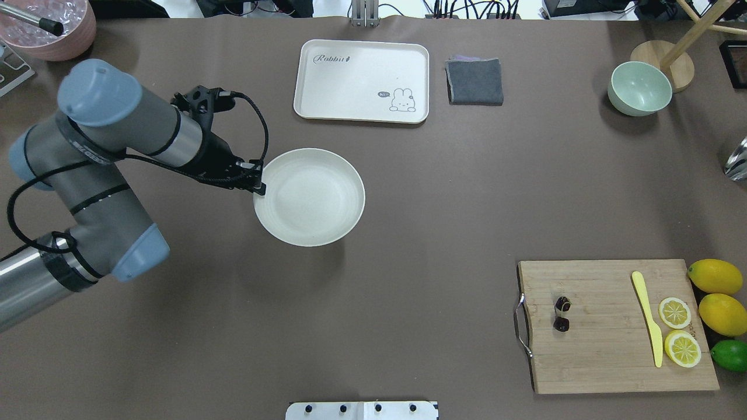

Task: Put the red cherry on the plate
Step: 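Slide the white plate with the left gripper toward the table center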

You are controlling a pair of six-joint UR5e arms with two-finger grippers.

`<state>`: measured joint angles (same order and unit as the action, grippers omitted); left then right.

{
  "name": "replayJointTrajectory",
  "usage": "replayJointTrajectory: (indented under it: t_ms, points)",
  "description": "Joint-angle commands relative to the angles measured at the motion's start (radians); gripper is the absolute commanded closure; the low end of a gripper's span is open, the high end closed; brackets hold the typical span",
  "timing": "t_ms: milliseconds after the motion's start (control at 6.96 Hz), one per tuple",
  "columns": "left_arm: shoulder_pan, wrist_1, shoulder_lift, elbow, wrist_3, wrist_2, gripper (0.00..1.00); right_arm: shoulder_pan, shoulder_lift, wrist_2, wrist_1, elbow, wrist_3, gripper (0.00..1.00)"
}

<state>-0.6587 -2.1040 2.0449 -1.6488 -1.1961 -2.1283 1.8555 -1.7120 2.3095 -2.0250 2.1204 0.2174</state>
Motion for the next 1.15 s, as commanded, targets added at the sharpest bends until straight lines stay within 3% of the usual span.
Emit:
replayJointTrajectory:
  t_ms: [0,431,719,862,1006]
  points:
    - [0.094,-0.007,0.062,0.047,-0.077,0.065,1.0,0.03,-0.008,-0.007,0.0,0.001,0.004,0.0]
    - [0.091,-0.039,0.086,0.105,-0.066,0.065,1.0,0.076,-0.027,-0.007,0.0,0.013,0.013,0.0]
    - [0.088,-0.151,0.086,0.188,-0.065,0.065,1.0,0.085,-0.04,-0.009,0.0,0.016,0.016,0.0]
    - [0.082,-0.151,0.095,0.188,-0.065,0.064,0.67,0.089,-0.044,-0.009,0.0,0.021,0.02,0.0]
    - [0.079,-0.152,0.097,0.185,-0.048,0.059,0.02,0.09,-0.044,-0.009,0.0,0.023,0.02,0.0]
